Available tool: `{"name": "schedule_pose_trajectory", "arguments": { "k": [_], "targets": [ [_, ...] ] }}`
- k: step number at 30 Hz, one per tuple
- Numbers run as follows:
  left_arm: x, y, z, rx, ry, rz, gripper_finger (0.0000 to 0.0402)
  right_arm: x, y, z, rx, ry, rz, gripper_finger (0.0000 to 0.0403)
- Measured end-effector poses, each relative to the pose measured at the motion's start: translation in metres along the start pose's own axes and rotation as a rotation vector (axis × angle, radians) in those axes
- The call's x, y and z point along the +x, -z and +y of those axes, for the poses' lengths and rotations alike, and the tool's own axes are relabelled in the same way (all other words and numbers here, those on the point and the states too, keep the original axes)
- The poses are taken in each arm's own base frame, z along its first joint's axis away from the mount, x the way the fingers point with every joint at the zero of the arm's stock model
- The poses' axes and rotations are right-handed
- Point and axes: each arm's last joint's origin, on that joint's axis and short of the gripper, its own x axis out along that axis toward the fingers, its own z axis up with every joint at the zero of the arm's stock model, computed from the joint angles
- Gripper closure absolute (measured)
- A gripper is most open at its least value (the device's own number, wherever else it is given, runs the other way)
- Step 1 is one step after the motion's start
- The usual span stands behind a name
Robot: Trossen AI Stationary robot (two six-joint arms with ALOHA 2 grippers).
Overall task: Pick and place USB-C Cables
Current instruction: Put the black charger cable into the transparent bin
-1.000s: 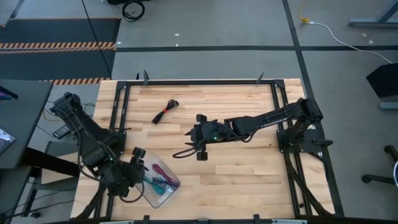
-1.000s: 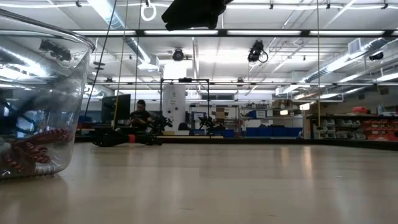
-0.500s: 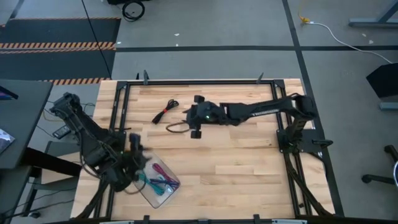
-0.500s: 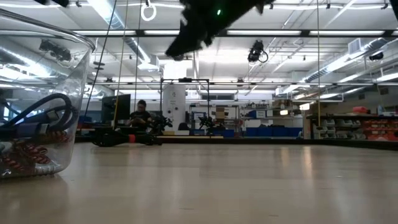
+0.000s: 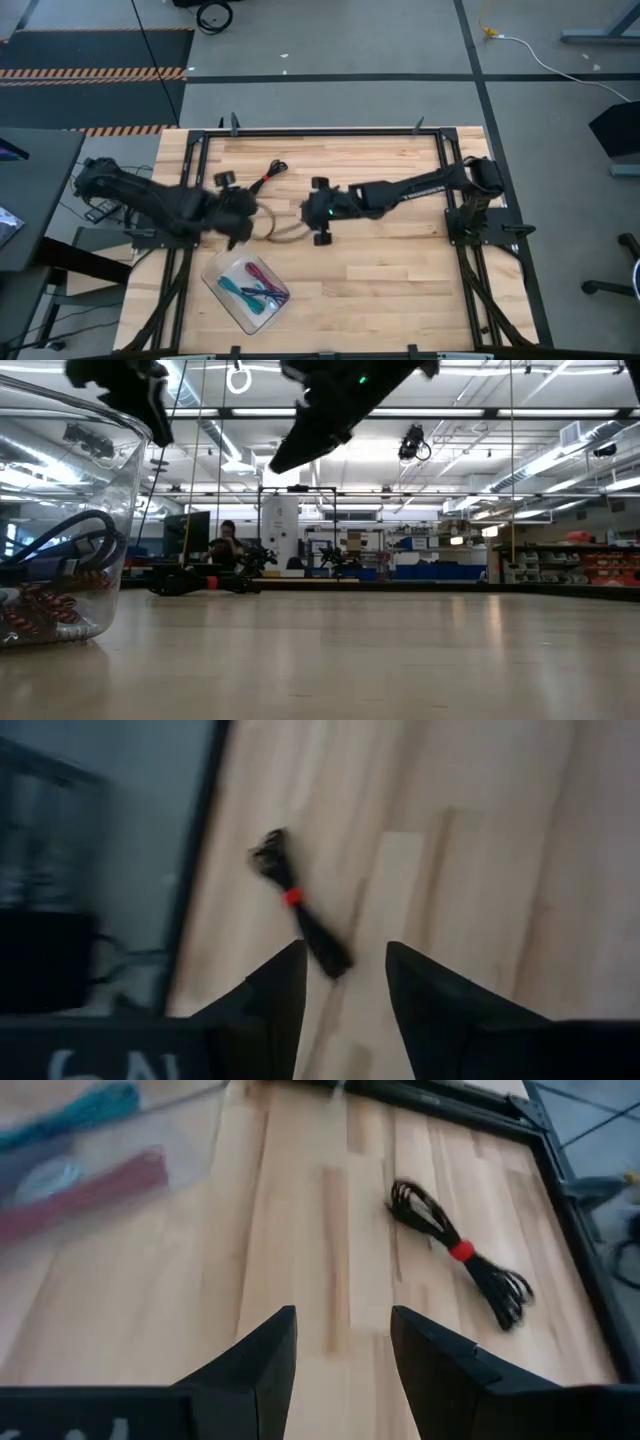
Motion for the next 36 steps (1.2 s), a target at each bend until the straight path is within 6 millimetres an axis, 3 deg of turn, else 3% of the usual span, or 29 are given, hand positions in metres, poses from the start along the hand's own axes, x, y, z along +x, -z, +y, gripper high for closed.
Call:
{"name": "schedule_pose_trajectory", "arguments": {
  "k": [5, 11, 16, 19, 27, 32, 36],
  "targets": [
    [0.026, -0.021, 0.025, -0.026, 0.169, -0.010, 0.0268, -0.034, -0.003, 0.036, -0.086, 0.089, 0.070, 0.0231],
    [0.056, -0.026, 0.071, -0.116, 0.205, 0.010, 0.0273, -0.081, -0.004, 0.073, -0.077, 0.099, 0.080, 0.0231],
    [0.085, -0.022, 0.110, -0.278, 0.223, 0.047, 0.0271, -0.099, -0.005, 0.100, -0.080, 0.041, 0.037, 0.0231],
    [0.102, -0.016, 0.123, -0.323, 0.238, 0.097, 0.0253, -0.104, -0.002, 0.111, -0.083, 0.019, 0.042, 0.0231],
    [0.154, -0.003, 0.135, -0.488, 0.222, 0.325, 0.0178, -0.107, 0.007, 0.123, -0.048, 0.010, 0.105, 0.0231],
    [0.192, 0.002, 0.125, -0.505, 0.277, 0.464, 0.0157, -0.107, 0.009, 0.123, -0.020, 0.015, 0.122, 0.0231],
    [0.210, 0.006, 0.116, -0.481, 0.296, 0.538, 0.0152, -0.108, 0.012, 0.123, -0.007, 0.021, 0.146, 0.0231]
  ]
}}
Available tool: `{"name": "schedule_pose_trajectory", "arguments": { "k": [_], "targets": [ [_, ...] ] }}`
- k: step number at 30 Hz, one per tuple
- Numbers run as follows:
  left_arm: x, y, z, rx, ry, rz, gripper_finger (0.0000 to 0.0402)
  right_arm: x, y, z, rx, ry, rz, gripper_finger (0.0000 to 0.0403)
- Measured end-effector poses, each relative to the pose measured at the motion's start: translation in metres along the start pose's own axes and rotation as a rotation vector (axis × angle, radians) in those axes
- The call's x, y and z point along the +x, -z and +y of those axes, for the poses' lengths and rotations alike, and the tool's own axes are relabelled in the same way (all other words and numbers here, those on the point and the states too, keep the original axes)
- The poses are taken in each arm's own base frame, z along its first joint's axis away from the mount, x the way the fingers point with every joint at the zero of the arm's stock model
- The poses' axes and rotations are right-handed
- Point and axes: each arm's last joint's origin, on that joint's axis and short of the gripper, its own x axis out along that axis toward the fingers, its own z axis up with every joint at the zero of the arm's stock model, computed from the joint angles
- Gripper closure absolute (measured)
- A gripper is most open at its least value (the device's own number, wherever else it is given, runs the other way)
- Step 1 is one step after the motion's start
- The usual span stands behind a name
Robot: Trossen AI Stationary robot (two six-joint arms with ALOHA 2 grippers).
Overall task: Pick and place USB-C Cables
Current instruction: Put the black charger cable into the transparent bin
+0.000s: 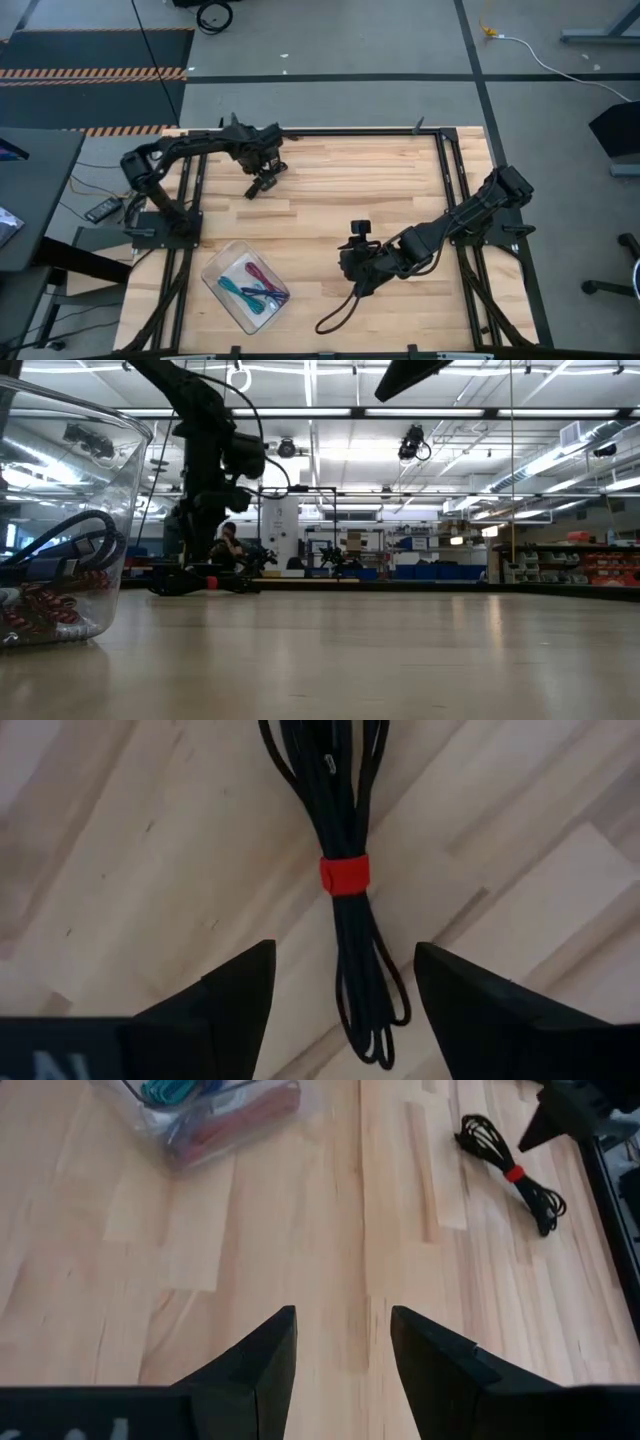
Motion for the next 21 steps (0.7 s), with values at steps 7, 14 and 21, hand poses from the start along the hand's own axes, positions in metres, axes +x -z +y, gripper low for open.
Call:
{"name": "schedule_pose_trajectory", "arguments": {
  "k": [7, 14, 21],
  "targets": [
    [0.017, -0.010, -0.009, 0.023, 0.009, -0.013, 0.0153, 0.000, 0.002, 0.000, 0.028, 0.004, 0.016, 0.0231],
    [0.033, -0.013, -0.014, 0.036, 0.008, 0.023, 0.0153, -0.003, 0.004, 0.004, 0.038, -0.004, 0.021, 0.0231],
    [0.042, -0.017, -0.015, 0.048, -0.014, 0.015, 0.0169, -0.006, 0.004, 0.011, 0.040, -0.017, 0.010, 0.0231]
  ]
}}
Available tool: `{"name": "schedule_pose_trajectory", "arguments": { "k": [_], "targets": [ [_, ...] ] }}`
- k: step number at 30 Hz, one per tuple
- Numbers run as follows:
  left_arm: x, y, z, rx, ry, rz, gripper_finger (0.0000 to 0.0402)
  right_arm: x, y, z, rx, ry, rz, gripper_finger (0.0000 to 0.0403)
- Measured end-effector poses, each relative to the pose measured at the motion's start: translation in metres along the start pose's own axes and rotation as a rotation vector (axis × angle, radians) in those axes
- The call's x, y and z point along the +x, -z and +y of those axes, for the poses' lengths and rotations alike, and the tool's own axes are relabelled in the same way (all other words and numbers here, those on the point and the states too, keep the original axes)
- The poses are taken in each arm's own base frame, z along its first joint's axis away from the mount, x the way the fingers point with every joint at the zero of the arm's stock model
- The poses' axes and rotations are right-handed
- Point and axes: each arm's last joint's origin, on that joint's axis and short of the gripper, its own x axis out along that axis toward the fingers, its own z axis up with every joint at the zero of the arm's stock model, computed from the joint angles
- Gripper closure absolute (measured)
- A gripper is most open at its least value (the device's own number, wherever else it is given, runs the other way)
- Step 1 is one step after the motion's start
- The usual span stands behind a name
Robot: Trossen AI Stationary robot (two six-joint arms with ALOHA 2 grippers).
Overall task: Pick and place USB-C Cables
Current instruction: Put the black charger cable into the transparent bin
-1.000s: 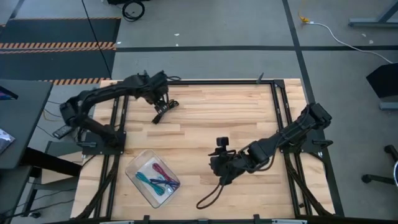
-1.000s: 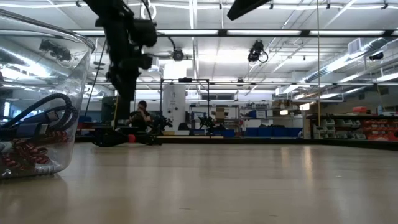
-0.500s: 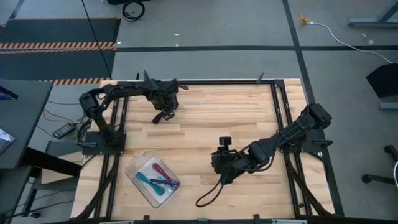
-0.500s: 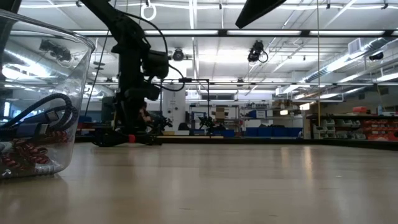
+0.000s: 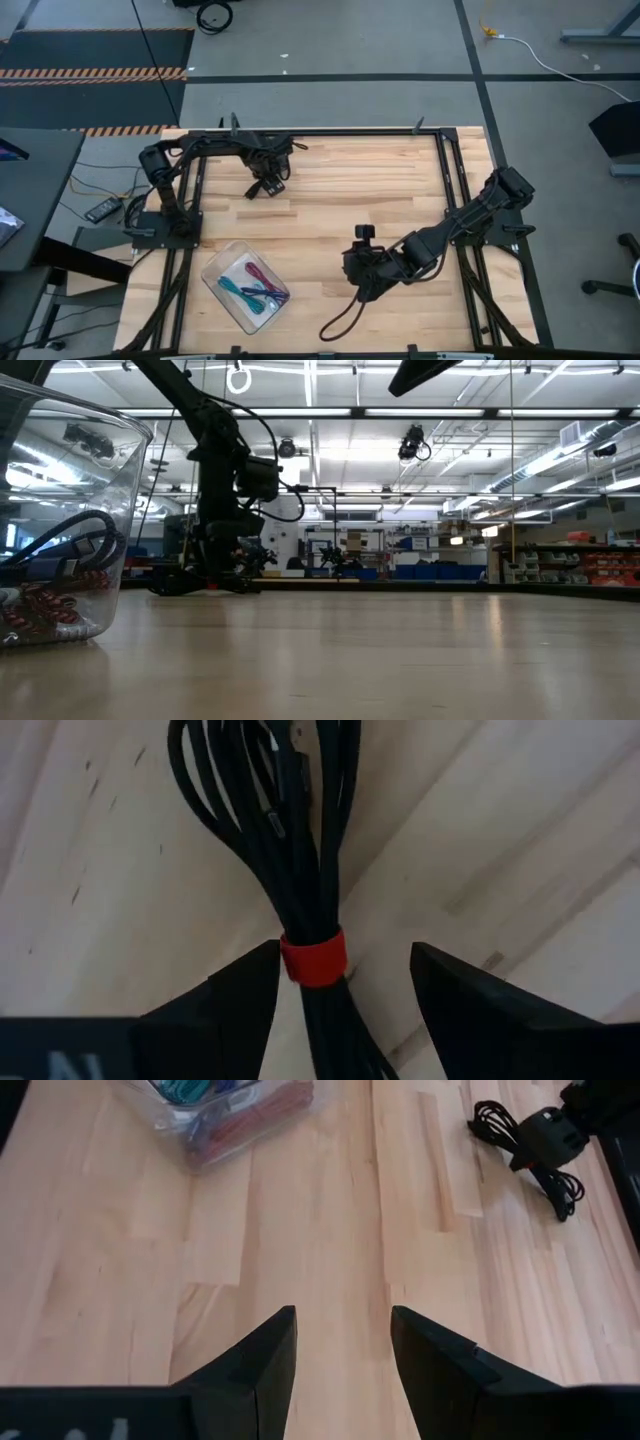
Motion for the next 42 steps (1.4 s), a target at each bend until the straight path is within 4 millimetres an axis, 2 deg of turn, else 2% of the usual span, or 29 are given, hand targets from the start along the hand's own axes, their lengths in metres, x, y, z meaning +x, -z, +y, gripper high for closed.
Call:
{"name": "schedule_pose_trajectory", "arguments": {
  "k": [4, 11, 12, 22, 26, 29, 31, 36, 42],
  "targets": [
    [0.000, 0.000, 0.000, 0.016, -0.016, 0.004, 0.0213, 0.000, 0.000, 0.000, 0.016, -0.001, 0.000, 0.0231],
    [0.000, 0.002, 0.001, 0.026, -0.025, 0.022, 0.0367, -0.001, 0.000, 0.001, 0.036, -0.001, -0.001, 0.0231],
    [0.000, 0.003, 0.001, 0.028, -0.025, 0.027, 0.0375, -0.001, 0.000, 0.001, 0.036, -0.002, -0.001, 0.0231],
    [-0.002, 0.007, -0.003, 0.060, -0.025, 0.068, 0.0375, -0.003, 0.001, 0.004, 0.035, 0.006, -0.009, 0.0231],
    [-0.011, 0.015, -0.018, 0.120, -0.028, 0.091, 0.0376, -0.003, 0.001, 0.004, 0.024, 0.007, -0.006, 0.0231],
    [-0.025, 0.020, -0.035, 0.185, -0.025, 0.072, 0.0385, -0.003, 0.003, 0.003, 0.013, 0.016, 0.006, 0.0231],
    [-0.042, 0.019, -0.045, 0.211, -0.029, 0.028, 0.0390, -0.003, 0.004, 0.002, 0.006, 0.048, 0.007, 0.0231],
    [-0.099, 0.021, -0.077, 0.316, 0.005, -0.113, 0.0390, 0.005, 0.012, -0.002, -0.006, 0.115, 0.025, 0.0231],
    [-0.167, 0.051, -0.123, 0.557, 0.080, -0.268, 0.0390, 0.020, 0.035, -0.003, 0.012, 0.148, 0.098, 0.0231]
  ]
}}
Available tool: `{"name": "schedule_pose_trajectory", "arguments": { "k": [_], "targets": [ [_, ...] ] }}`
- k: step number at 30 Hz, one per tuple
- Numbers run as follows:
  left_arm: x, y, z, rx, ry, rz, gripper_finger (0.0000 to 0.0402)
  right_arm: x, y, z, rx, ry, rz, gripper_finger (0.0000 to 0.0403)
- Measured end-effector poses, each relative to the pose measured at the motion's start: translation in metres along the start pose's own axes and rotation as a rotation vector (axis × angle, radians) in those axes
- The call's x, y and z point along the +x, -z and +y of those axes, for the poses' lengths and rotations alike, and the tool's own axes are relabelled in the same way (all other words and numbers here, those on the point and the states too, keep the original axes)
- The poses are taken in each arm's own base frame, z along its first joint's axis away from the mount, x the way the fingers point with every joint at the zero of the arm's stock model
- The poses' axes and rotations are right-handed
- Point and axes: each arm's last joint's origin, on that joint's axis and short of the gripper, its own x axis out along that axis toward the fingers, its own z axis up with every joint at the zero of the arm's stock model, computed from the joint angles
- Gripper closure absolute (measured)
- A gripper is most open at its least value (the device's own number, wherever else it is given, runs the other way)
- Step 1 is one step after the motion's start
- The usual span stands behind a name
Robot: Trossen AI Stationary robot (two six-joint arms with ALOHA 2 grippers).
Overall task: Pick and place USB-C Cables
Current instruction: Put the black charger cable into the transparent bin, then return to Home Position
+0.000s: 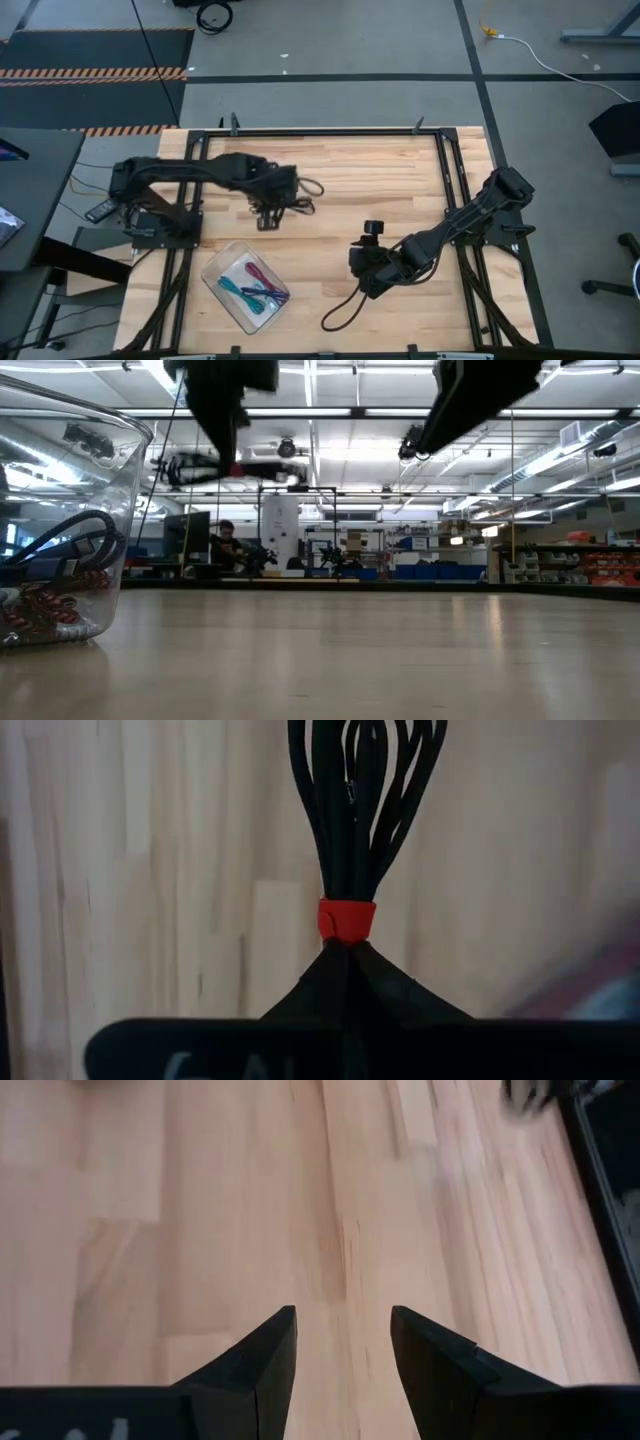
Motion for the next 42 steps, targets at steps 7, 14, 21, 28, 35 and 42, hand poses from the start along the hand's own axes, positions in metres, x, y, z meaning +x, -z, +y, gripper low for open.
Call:
{"name": "schedule_pose_trajectory", "arguments": {
  "k": [7, 14, 21, 28, 35, 42],
  "targets": [
    [-0.050, 0.011, -0.065, 0.113, 0.080, -0.069, 0.0395, 0.013, 0.023, 0.002, 0.041, 0.029, 0.064, 0.0231],
    [-0.061, 0.039, -0.134, 0.340, 0.152, -0.041, 0.0396, 0.014, 0.026, 0.002, 0.057, 0.037, 0.076, 0.0231],
    [-0.071, 0.065, -0.189, 0.561, 0.234, -0.090, 0.0397, 0.015, 0.025, 0.001, 0.055, 0.038, 0.074, 0.0231],
    [-0.062, 0.077, -0.211, 0.633, 0.114, -0.064, 0.0382, 0.015, 0.023, 0.002, 0.059, 0.029, 0.057, 0.0231],
    [-0.052, 0.074, -0.191, 0.538, -0.071, 0.041, 0.0316, 0.015, 0.021, 0.004, 0.079, 0.000, 0.037, 0.0231],
    [-0.050, 0.068, -0.186, 0.499, -0.054, 0.037, 0.0273, 0.015, 0.021, 0.005, 0.078, -0.011, 0.043, 0.0231]
  ]
}}
